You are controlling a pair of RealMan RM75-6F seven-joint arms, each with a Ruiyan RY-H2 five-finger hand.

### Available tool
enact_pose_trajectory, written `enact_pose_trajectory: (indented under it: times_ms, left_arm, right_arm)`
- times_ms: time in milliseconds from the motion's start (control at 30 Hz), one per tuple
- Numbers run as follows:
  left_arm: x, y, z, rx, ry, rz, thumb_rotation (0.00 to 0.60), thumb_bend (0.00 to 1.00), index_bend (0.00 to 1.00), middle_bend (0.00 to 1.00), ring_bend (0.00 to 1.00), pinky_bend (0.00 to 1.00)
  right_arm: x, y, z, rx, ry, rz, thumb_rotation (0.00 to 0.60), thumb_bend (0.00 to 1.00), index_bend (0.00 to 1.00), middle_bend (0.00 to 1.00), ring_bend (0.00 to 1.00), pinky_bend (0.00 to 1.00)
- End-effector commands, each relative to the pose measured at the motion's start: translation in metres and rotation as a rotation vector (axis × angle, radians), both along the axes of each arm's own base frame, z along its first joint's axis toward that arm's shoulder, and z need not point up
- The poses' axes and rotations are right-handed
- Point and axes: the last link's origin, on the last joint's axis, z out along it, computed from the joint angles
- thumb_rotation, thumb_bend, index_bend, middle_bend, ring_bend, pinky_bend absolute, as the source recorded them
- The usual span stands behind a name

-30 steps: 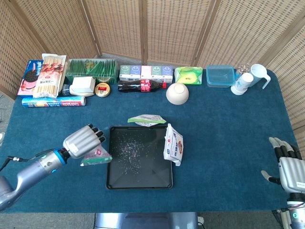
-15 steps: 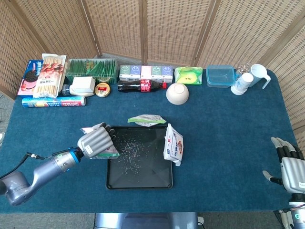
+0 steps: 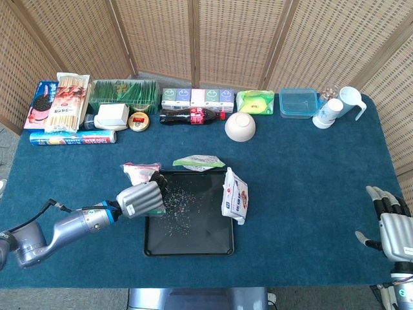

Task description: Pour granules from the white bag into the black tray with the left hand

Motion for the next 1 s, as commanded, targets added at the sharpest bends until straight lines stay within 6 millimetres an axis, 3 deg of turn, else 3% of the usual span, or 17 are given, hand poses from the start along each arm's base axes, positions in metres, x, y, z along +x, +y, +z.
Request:
enact_pose_trajectory:
  times_ms: [33,567,800,1000]
  left_arm:
    - [0.002,0.000,-0.002,0.017,0.032,-0.046,0.600,0.47,0.82,0.65,0.55,0.58]
    - [0.012,-0.004,-0.013,0.096,0.090,-0.159,0.600,0.45,0.85,0.67,0.55,0.58]
    - [0.008,-0.005,-0.013,0.062,0.003,-0.037,0.600,0.43,0.85,0.67,0.55,0.58]
    - [-0.008,-0.005,-0.002,0.015,-0.185,0.150,0.600,0.43,0.85,0.67,0.55,0.58]
  right_arm:
    - [0.000,0.000,0.000,0.000,0.000,0.000,0.600,0.00,0.03,0.10,0.12,0.10]
    - [0.000,0.000,0.001,-0.003,-0.001,0.001,0.600,0.00,0.03,0.10,0.12,0.10]
    - [0.000,0.001,0.002,-0.005,-0.005,-0.001,0.600,0.00,0.03,0.10,0.12,0.10]
    - [-0.001,0.000,0.001,0.001,-0.004,-0.004,0.600,0.00,0.03,0.10,0.12,0.10]
